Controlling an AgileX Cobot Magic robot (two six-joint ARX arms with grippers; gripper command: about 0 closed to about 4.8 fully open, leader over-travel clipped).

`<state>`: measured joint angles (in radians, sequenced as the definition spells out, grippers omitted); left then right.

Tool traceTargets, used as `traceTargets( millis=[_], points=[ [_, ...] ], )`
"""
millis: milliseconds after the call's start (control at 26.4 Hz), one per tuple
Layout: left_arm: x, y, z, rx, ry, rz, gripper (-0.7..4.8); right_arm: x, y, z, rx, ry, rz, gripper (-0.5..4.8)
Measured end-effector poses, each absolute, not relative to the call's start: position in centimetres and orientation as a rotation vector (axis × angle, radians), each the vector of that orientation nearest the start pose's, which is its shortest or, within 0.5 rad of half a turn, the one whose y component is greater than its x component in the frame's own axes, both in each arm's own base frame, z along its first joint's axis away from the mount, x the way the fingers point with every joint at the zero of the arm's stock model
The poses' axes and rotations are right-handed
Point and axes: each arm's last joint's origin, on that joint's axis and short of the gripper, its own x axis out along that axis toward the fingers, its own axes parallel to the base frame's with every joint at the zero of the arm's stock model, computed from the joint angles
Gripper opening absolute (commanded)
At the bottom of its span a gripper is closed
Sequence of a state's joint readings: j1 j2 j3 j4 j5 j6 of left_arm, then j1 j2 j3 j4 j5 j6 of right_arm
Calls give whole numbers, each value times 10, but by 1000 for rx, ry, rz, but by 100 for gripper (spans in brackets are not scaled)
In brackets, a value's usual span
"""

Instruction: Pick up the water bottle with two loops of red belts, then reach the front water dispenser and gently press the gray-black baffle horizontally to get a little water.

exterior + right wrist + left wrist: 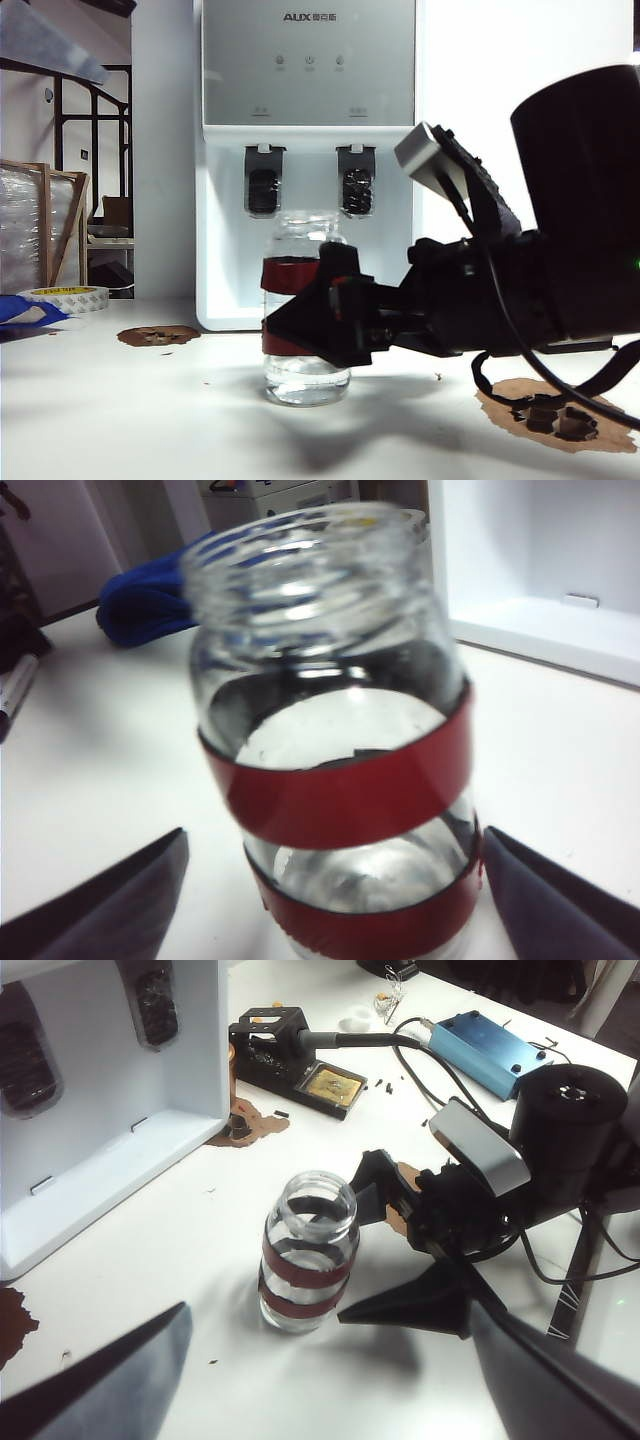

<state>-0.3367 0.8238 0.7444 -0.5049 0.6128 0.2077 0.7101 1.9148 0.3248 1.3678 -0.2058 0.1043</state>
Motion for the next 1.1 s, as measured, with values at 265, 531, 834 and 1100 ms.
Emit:
traceTargets(
  millis=[265, 531, 834, 1100],
  points=[
    [151, -70, 287, 104, 503, -975, 464, 192, 173, 85, 40, 271, 896, 479],
    [151, -70, 288, 119, 503, -963, 464, 183, 164, 83, 25, 288, 848, 479],
    [151, -68, 295, 176, 494, -903, 464, 168, 145, 108, -18, 166, 715, 479],
    [152, -67, 294, 221, 502, -848, 464, 157, 127, 130, -113, 96, 504, 479]
  ],
)
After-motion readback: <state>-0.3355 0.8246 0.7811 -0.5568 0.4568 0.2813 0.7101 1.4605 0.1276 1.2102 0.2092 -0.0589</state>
